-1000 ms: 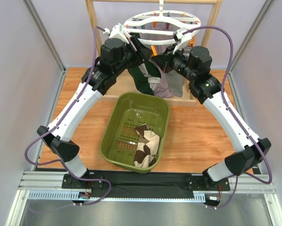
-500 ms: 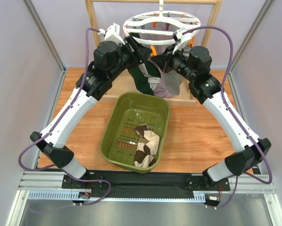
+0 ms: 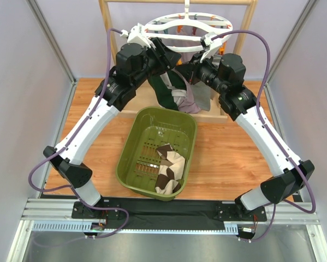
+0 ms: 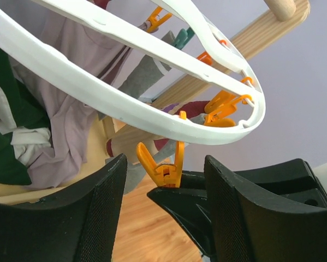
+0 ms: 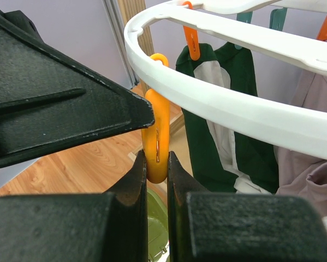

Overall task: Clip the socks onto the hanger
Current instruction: Open the clamp at the hanger.

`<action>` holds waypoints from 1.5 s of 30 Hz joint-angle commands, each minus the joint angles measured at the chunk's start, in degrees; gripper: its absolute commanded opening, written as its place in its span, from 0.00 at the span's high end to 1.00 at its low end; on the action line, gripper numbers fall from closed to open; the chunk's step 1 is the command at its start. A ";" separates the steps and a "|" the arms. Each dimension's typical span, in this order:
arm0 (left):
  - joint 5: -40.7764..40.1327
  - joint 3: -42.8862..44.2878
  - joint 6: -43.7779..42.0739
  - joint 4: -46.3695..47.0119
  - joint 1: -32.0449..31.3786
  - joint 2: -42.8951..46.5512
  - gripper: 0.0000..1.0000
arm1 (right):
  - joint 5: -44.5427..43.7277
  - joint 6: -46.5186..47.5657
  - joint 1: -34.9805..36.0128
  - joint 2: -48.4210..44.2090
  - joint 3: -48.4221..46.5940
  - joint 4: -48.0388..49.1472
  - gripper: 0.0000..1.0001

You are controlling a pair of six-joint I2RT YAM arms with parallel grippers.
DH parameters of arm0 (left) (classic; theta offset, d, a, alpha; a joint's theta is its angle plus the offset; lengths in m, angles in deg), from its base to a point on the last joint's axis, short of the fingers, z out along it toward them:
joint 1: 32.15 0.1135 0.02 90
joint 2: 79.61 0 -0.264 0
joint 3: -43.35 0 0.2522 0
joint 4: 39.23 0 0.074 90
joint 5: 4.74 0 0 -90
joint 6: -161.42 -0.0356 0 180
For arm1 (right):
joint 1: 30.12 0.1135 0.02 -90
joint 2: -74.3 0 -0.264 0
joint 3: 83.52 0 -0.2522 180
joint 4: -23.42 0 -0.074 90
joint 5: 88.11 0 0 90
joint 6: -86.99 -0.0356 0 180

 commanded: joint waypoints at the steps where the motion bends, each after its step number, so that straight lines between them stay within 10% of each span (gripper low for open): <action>1: -0.15 2.17 0.13 0.44 -0.32 -0.63 0.34 | 0.38 0.50 0.22 -0.90 -1.86 -1.15 1.00; 20: -1.30 -0.56 -1.10 8.87 -0.23 -1.86 0.44 | 1.43 0.15 0.14 -0.99 -2.30 -1.59 1.00; 32: 2.13 -0.56 -1.63 9.67 0.56 -1.77 0.72 | 2.13 0.32 0.22 -1.07 -2.21 -2.03 1.00; 35: 3.45 -0.12 -1.80 9.41 0.73 -2.03 1.00 | 0.12 0.24 0.22 -1.69 -1.60 -2.11 0.63; 38: 3.45 0.67 -2.68 8.09 0.73 -2.21 1.00 | -1.11 0.41 0.22 -2.39 -2.30 -4.22 0.35; 45: 4.77 2.25 -5.14 4.84 1.00 -2.47 1.00 | -4.36 -1.35 0.22 -8.53 -2.83 -14.41 0.07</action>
